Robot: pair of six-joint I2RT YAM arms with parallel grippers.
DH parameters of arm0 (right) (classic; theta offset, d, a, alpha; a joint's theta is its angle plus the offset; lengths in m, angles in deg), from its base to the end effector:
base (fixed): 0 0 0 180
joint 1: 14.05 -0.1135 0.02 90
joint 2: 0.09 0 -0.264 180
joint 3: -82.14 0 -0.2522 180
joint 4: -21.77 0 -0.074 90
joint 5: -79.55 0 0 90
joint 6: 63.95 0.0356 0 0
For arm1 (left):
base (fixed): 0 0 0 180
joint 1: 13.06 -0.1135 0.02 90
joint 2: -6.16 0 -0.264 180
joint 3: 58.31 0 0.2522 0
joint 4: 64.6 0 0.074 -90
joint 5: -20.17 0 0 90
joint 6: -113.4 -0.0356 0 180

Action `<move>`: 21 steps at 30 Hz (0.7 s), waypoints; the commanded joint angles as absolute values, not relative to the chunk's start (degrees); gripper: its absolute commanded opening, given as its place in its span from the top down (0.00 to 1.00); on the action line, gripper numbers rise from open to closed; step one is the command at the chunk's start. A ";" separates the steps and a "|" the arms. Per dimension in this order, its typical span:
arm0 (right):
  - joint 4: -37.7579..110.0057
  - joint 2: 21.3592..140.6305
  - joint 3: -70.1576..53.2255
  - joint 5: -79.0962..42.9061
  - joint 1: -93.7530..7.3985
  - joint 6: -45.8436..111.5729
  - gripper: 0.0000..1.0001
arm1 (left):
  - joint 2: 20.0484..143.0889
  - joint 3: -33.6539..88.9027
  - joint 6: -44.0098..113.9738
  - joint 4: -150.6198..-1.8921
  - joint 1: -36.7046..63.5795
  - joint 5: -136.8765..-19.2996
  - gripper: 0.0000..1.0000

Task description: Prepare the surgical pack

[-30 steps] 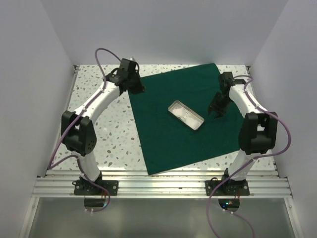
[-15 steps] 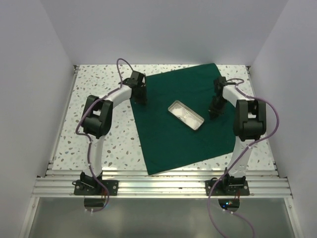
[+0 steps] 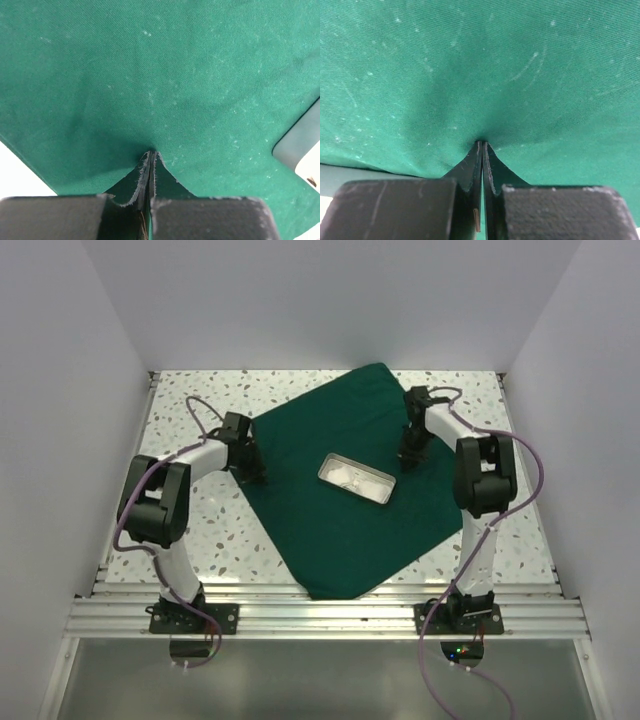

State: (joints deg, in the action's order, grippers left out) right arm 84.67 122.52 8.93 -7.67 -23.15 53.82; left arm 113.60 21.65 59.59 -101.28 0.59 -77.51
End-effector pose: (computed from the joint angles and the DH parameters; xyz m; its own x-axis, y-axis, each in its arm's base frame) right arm 0.4213 0.0657 0.1597 -0.9260 0.3230 -0.1952 0.3197 0.9463 0.0491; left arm 0.3589 -0.0921 0.1506 -0.8774 -0.3891 -0.2807 -0.2820 0.8916 -0.3544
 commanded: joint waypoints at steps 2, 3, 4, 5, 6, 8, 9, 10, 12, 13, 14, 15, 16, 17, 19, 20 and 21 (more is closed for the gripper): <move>83.08 128.84 11.16 -14.40 -25.21 54.53 1.00 | 114.71 14.43 58.12 -109.47 -2.95 -72.90 1.00; 83.43 129.81 12.04 -15.02 -25.56 54.44 1.00 | 113.75 14.17 57.86 -109.56 -3.39 -72.55 1.00; 83.78 130.51 14.23 -15.46 -25.56 54.18 1.00 | 113.31 14.08 57.59 -109.47 -4.18 -72.55 1.00; 84.04 131.04 15.47 -15.72 -25.74 53.91 1.00 | 112.95 14.25 56.90 -109.04 -4.45 -72.81 1.00; 85.44 131.66 17.05 -15.90 -25.65 53.74 1.00 | 112.51 14.60 56.37 -108.77 -4.71 -73.34 1.00; 87.38 132.63 22.05 -14.77 -25.74 52.60 1.00 | 112.34 16.70 54.35 -108.59 -5.15 -74.83 1.00; 89.39 132.45 23.64 -13.98 -25.65 52.33 1.00 | 111.81 17.76 53.73 -108.86 -5.15 -75.36 1.00; 90.45 131.50 26.09 -13.10 -25.65 51.37 0.97 | 111.55 18.73 53.03 -109.12 -5.15 -75.80 1.00; 92.99 129.83 27.43 -10.64 -25.56 50.14 0.89 | 110.05 21.28 51.79 -109.39 -5.15 -77.64 1.00; 93.62 127.47 27.26 -10.63 -25.39 49.78 0.89 | 109.61 21.98 51.36 -109.39 -5.15 -78.35 1.00; 93.80 126.14 26.56 -8.98 -25.21 49.61 0.88 | 109.44 23.82 50.74 -109.47 -5.15 -80.09 0.98; 93.36 124.91 25.60 -8.96 -24.95 49.34 0.83 | 109.70 24.79 50.48 -109.39 -5.15 -80.89 0.96; 93.10 123.50 23.24 -9.22 -24.60 49.25 0.82 | 110.31 25.84 50.30 -109.56 -5.15 -81.51 0.94; 93.01 121.49 22.08 -9.31 -23.90 49.17 0.81 | 111.27 28.12 49.95 -110.34 -5.15 -81.60 0.94; 91.87 119.37 17.88 -10.18 -22.06 49.52 0.80 | 114.87 31.28 49.42 -111.05 -5.15 -82.82 0.91; 90.30 119.18 16.37 -10.36 -21.09 49.78 0.81 | 118.02 32.44 49.33 -111.40 -5.15 -83.53 0.91; 89.59 119.44 14.97 -10.37 -20.30 49.87 0.81 | 119.53 33.49 49.50 -111.93 -5.06 -83.97 0.91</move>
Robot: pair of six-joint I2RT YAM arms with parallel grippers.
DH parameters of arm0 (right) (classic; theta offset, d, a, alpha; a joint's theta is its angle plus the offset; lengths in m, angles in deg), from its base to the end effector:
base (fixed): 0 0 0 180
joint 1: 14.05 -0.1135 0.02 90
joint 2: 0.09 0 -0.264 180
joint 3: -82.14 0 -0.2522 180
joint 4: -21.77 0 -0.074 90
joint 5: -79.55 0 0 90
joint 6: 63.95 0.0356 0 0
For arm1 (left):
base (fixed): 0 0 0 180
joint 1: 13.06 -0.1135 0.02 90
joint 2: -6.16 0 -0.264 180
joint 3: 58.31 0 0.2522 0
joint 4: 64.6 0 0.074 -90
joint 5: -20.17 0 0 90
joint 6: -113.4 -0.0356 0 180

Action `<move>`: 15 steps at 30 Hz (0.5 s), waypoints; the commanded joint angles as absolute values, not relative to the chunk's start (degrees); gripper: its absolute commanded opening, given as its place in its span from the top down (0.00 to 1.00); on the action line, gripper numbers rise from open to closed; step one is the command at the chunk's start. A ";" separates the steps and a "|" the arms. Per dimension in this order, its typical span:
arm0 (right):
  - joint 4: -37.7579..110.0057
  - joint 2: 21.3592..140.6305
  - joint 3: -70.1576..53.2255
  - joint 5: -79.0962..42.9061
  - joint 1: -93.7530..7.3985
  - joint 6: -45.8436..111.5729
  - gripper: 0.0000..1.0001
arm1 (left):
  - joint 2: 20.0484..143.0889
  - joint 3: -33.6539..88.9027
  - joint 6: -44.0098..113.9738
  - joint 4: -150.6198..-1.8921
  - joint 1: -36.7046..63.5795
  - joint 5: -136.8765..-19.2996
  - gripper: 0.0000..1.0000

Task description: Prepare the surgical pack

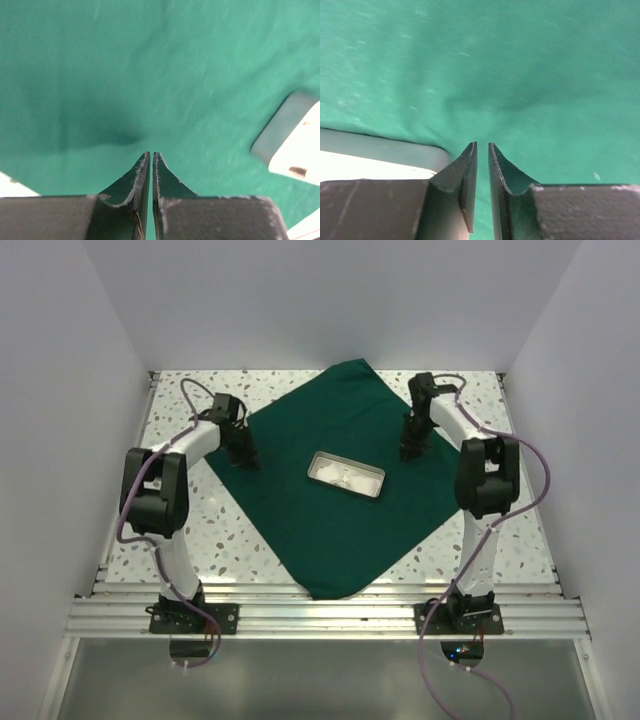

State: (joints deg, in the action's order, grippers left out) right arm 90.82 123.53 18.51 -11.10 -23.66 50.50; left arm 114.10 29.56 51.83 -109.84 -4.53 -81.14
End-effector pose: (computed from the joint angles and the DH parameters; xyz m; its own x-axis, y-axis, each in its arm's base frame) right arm 0.4360 0.0742 0.1950 -0.9422 0.2602 -0.2110 0.2421 0.9642 0.1081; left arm 0.3784 -0.0638 0.1792 -0.8980 -0.3374 -0.2825 -0.2286 0.9063 -0.3556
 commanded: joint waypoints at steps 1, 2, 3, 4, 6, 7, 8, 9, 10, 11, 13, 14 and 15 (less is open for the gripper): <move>89.32 119.88 13.13 -11.85 -18.29 49.96 0.82 | 121.11 34.98 49.85 -112.37 -5.06 -84.67 0.89; 88.62 121.19 12.24 -12.21 -17.49 50.22 0.83 | 123.56 35.52 50.03 -112.37 -4.98 -86.59 0.89; 88.01 121.64 10.14 -12.12 -16.78 50.31 0.85 | 124.54 35.96 50.21 -112.29 -4.63 -87.14 0.89; 87.39 121.64 8.81 -11.60 -15.73 50.57 0.86 | 125.25 36.31 50.30 -111.94 -4.36 -87.58 0.89; 85.11 120.94 3.91 -12.20 -14.67 51.53 0.88 | 127.18 37.01 49.86 -112.11 -3.40 -87.49 0.88; 84.40 120.59 2.40 -12.65 -14.23 51.89 0.88 | 127.97 38.06 49.51 -113.41 -3.22 -87.49 0.88; 83.96 120.33 0.99 -12.74 -14.23 52.32 0.88 | 129.28 38.33 49.33 -113.86 -2.87 -87.58 0.88; 83.87 119.72 -1.37 -12.13 -14.23 52.33 0.89 | 129.56 38.51 49.24 -114.22 -2.87 -87.49 0.88; 83.96 119.36 -2.44 -11.51 -12.49 52.42 0.89 | 129.39 37.82 49.24 -113.78 -2.87 -87.14 0.88; 84.57 118.75 -3.58 -10.90 -12.38 52.50 0.90 | 128.25 37.20 49.24 -113.26 -2.87 -86.97 0.88; 84.14 116.20 -7.08 -10.89 -11.59 52.59 0.91 | 127.19 36.93 48.72 -113.25 -2.87 -85.92 0.84; 83.70 115.32 -7.72 -10.63 -11.76 51.90 0.90 | 125.97 36.93 48.63 -113.51 -2.87 -85.48 0.80; 82.04 113.66 -7.29 -10.63 -12.37 49.89 0.87 | 124.04 36.58 48.10 -112.91 -2.87 -85.21 0.72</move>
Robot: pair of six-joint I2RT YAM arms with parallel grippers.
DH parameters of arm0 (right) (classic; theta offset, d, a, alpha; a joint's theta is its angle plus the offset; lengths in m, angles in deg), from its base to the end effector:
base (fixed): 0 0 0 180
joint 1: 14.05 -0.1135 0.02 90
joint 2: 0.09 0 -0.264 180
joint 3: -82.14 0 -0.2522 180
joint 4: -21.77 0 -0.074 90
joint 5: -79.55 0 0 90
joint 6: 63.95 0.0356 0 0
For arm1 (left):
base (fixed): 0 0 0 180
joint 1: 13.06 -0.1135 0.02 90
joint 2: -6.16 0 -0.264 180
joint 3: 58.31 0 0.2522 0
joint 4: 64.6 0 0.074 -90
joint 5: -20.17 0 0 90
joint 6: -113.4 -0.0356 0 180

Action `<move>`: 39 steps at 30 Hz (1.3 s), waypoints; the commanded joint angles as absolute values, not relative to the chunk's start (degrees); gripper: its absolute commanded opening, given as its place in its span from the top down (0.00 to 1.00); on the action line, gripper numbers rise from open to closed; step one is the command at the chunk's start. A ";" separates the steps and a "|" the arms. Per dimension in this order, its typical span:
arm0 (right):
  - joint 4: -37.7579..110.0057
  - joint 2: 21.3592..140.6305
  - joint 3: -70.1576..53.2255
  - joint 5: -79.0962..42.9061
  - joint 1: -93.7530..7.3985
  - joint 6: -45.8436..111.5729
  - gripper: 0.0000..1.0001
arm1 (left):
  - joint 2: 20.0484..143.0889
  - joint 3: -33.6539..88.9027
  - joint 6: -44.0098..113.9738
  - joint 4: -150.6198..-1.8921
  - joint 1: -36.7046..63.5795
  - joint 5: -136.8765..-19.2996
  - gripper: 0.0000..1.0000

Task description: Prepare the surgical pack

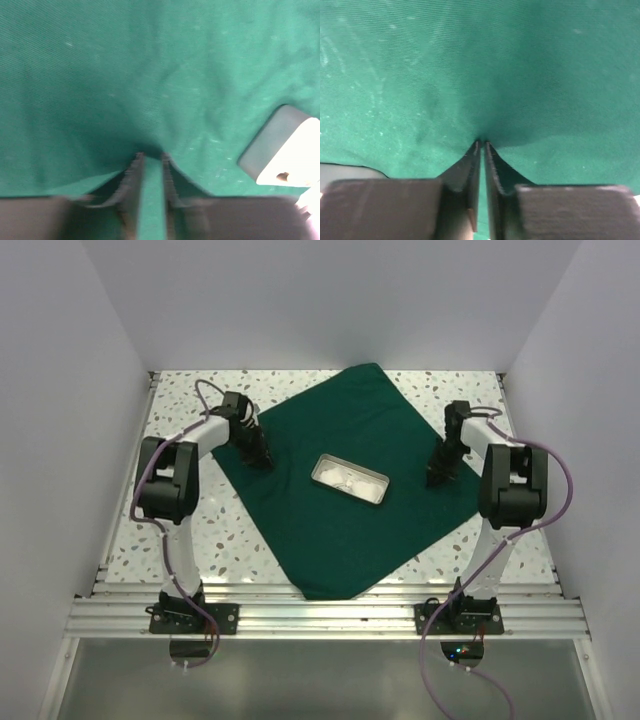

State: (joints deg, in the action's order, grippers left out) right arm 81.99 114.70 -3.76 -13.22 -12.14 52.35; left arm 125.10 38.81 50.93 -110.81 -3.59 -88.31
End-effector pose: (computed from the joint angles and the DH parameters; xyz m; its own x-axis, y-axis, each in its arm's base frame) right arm 0.3838 -0.0111 0.1559 -0.8734 0.4719 -0.1205 0.4603 0.8806 0.1128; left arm 0.4146 -0.0806 0.1509 -0.9374 -0.2881 -0.1959 -0.1807 0.8828 -0.4336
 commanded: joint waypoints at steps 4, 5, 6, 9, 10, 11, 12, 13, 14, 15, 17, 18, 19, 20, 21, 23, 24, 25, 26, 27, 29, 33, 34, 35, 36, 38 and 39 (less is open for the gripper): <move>85.87 113.99 2.71 -11.59 -13.61 46.53 0.59 | 117.55 35.00 48.01 -110.71 -2.60 -85.73 0.53; 89.11 113.82 5.00 -12.03 -13.61 46.53 0.51 | 116.39 34.91 48.01 -110.44 -2.08 -85.91 0.50; 90.27 113.12 7.54 -12.65 -13.61 46.44 0.45 | 115.33 34.91 47.92 -110.09 -1.55 -86.35 0.47; 93.00 109.35 7.66 -17.73 -16.33 47.23 0.29 | 113.65 36.83 47.57 -110.08 1.08 -88.54 0.42; 93.79 108.73 7.48 -19.23 -17.47 47.41 0.27 | 114.52 37.54 47.75 -110.52 1.78 -90.11 0.41; 95.19 108.46 7.13 -20.90 -18.17 48.10 0.27 | 115.14 38.33 47.92 -110.79 3.27 -90.74 0.41; 95.21 108.20 5.56 -21.87 -19.92 48.37 0.26 | 115.93 39.82 48.01 -111.31 4.07 -91.09 0.41; 94.86 107.59 4.68 -22.49 -20.90 49.42 0.26 | 117.77 40.79 47.92 -111.58 5.73 -91.44 0.40; 94.59 107.15 3.80 -22.84 -21.86 50.04 0.26 | 118.57 41.67 47.92 -111.93 6.44 -91.45 0.40; 94.16 106.79 2.14 -23.11 -22.66 50.74 0.26 | 119.44 43.24 48.01 -112.63 7.06 -91.27 0.39; 92.58 105.48 0.37 -23.11 -24.50 52.84 0.25 | 121.38 44.40 48.27 -112.99 8.29 -90.92 0.39; 91.70 105.04 -1.55 -23.72 -25.29 53.55 0.25 | 122.08 44.75 48.45 -112.29 8.56 -90.83 0.38; 90.47 104.68 -2.44 -23.90 -25.56 54.43 0.25 | 122.35 44.84 48.54 -112.02 8.99 -90.92 0.38; 90.20 104.77 -3.32 -23.73 -25.74 54.70 0.25 | 122.79 45.10 48.54 -112.02 9.09 -91.01 0.38; 90.20 105.03 -3.59 -23.12 -25.91 54.79 0.25 | 123.58 45.63 48.54 -112.11 9.26 -90.83 0.37; 89.59 105.21 -4.46 -23.20 -25.92 54.70 0.27 | 124.63 46.94 48.37 -112.98 9.61 -90.40 0.37; 89.06 105.21 -4.99 -23.46 -26.09 54.62 0.28 | 125.42 47.12 48.19 -113.25 9.70 -90.22 0.37; 88.27 105.29 -5.26 -23.81 -26.18 54.61 0.31 | 125.69 47.21 48.10 -113.17 10.05 -90.39 0.37; 88.00 105.64 -5.52 -24.16 -26.27 54.61 0.31 | 126.13 47.39 48.10 -112.90 10.23 -90.65 0.37; 87.74 106.43 -5.35 -24.43 -26.53 54.53 0.33 | 126.92 47.48 48.19 -112.81 10.32 -90.83 0.37; 87.39 107.49 -4.56 -24.60 -27.06 54.35 0.36 | 127.54 47.65 48.45 -112.55 10.84 -91.71 0.38; 87.12 109.60 -2.98 -24.87 -28.81 54.44 0.43 | 128.07 46.78 49.59 -110.62 11.81 -93.90 0.46; 87.03 110.65 -2.54 -24.87 -28.90 54.35 0.44 | 127.89 46.43 49.77 -110.44 12.16 -94.17 0.49; 87.03 111.18 -1.58 -24.69 -28.99 54.35 0.45 | 127.80 45.81 49.86 -110.27 12.25 -94.35 0.51; 87.03 111.71 -1.05 -24.61 -29.08 54.35 0.46 | 127.46 45.37 50.12 -109.92 12.25 -94.70 0.53; 87.12 113.46 0.88 -24.52 -29.08 54.26 0.52 | 126.84 43.97 50.47 -109.21 12.43 -95.22 0.58; 87.38 114.16 1.67 -24.52 -29.08 54.18 0.61 | 126.66 43.53 50.56 -109.04 12.43 -95.75 0.62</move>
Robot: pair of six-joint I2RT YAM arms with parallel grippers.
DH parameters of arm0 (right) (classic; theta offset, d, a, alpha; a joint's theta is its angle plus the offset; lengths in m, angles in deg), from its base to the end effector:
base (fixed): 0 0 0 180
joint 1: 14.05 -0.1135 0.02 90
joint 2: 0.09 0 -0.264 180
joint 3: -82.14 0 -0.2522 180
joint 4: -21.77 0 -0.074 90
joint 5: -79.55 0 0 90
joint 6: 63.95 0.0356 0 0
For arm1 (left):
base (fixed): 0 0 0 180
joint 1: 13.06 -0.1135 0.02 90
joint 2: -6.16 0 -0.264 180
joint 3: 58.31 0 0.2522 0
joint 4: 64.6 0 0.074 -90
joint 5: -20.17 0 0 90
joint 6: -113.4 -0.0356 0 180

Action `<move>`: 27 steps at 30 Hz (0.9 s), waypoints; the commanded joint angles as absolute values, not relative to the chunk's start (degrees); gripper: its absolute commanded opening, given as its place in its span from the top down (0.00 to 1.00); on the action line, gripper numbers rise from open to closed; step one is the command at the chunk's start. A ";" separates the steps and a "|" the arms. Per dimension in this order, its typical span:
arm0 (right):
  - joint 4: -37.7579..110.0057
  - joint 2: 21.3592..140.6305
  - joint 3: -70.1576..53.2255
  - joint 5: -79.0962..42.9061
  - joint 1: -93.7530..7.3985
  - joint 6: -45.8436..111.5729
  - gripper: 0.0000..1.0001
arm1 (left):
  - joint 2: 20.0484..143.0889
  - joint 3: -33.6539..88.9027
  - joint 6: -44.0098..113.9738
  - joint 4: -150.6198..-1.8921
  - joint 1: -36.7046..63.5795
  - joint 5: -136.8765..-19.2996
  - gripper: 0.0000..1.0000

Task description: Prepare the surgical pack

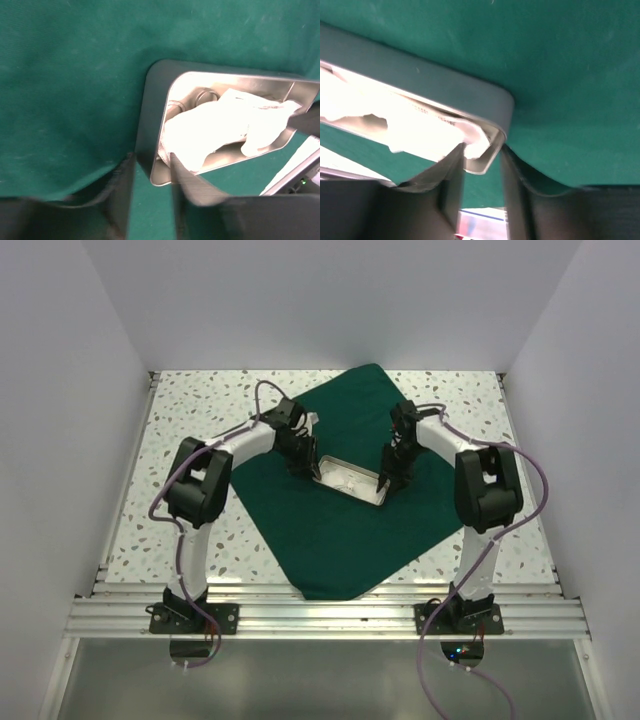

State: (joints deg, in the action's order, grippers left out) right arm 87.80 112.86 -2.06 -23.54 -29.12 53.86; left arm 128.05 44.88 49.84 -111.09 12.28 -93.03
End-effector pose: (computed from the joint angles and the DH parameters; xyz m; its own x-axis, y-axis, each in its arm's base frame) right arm 0.3618 0.1058 0.1743 -0.9783 0.2072 -0.0001 0.2003 0.9461 0.2543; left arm 0.3945 -0.2023 0.1599 -0.9762 0.0095 -0.2165 0.1207 0.8534 -0.5070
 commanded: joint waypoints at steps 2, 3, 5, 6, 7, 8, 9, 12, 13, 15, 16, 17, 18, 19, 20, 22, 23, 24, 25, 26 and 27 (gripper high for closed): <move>88.35 116.01 4.31 -23.99 -29.08 53.65 0.70 | 126.05 42.12 50.74 -108.68 12.60 -95.93 0.72; 88.52 116.45 5.10 -23.47 -29.08 53.47 0.75 | 125.35 41.59 50.91 -108.59 12.60 -95.76 0.74; 89.31 117.94 7.56 -22.76 -29.08 53.12 0.77 | 124.56 40.02 51.09 -107.98 12.69 -95.67 0.81; 90.10 118.47 8.35 -22.58 -29.08 52.51 0.81 | 124.46 39.75 51.09 -107.98 12.60 -95.93 0.86; 90.63 119.09 10.01 -22.32 -29.08 52.07 0.83 | 124.46 39.48 51.09 -108.07 12.69 -96.02 0.87; 90.98 120.22 10.81 -22.06 -29.08 51.72 0.84 | 124.55 39.39 51.00 -108.07 12.69 -96.02 0.89; 91.25 120.67 11.34 -22.23 -29.08 51.11 0.84 | 124.46 39.30 51.00 -108.15 12.69 -96.19 0.90; 91.86 121.99 12.84 -22.23 -28.99 50.57 0.82 | 124.64 39.56 50.82 -108.42 12.69 -95.41 0.87; 92.91 122.08 13.63 -21.10 -28.90 50.05 0.80 | 124.64 39.74 50.65 -108.42 12.69 -95.14 0.79; 93.19 120.95 13.46 -20.04 -28.64 49.87 0.73 | 124.81 40.71 50.21 -109.03 12.69 -95.23 0.68; 92.84 120.33 11.98 -20.73 -28.38 49.87 0.70 | 124.64 40.88 50.12 -108.95 12.69 -95.40 0.63; 92.57 119.80 11.27 -21.09 -27.85 49.96 0.65 | 124.29 40.88 50.03 -108.86 12.69 -95.40 0.61; 92.83 119.27 10.83 -21.26 -27.59 49.61 0.61 | 124.20 40.88 50.12 -108.77 12.60 -95.32 0.58; 93.09 119.18 10.56 -21.26 -27.59 49.34 0.60 | 124.11 40.88 50.03 -108.68 12.60 -95.40 0.55; 93.27 119.01 10.38 -21.26 -27.32 49.25 0.59 | 124.29 40.97 49.86 -108.68 12.60 -95.84 0.54; 93.54 117.69 9.69 -21.44 -27.06 48.90 0.50 | 124.29 41.32 49.68 -109.29 12.60 -95.93 0.51; 93.54 116.99 9.42 -20.74 -26.88 48.81 0.42 | 123.42 40.98 49.42 -109.21 12.60 -95.93 0.48; 93.36 116.11 9.15 -20.48 -26.80 48.47 0.33 | 122.80 40.80 49.33 -109.12 12.60 -95.23 0.45; 93.45 115.06 9.24 -20.47 -26.45 48.29 0.31 | 122.18 40.54 49.24 -108.86 12.60 -94.88 0.44; 93.71 114.70 9.24 -20.39 -26.09 48.20 0.29 | 121.22 40.10 49.07 -108.25 12.60 -94.79 0.43; 93.89 114.61 9.24 -21.34 -25.83 47.85 0.29 | 121.21 40.01 49.15 -107.89 12.60 -94.44 0.41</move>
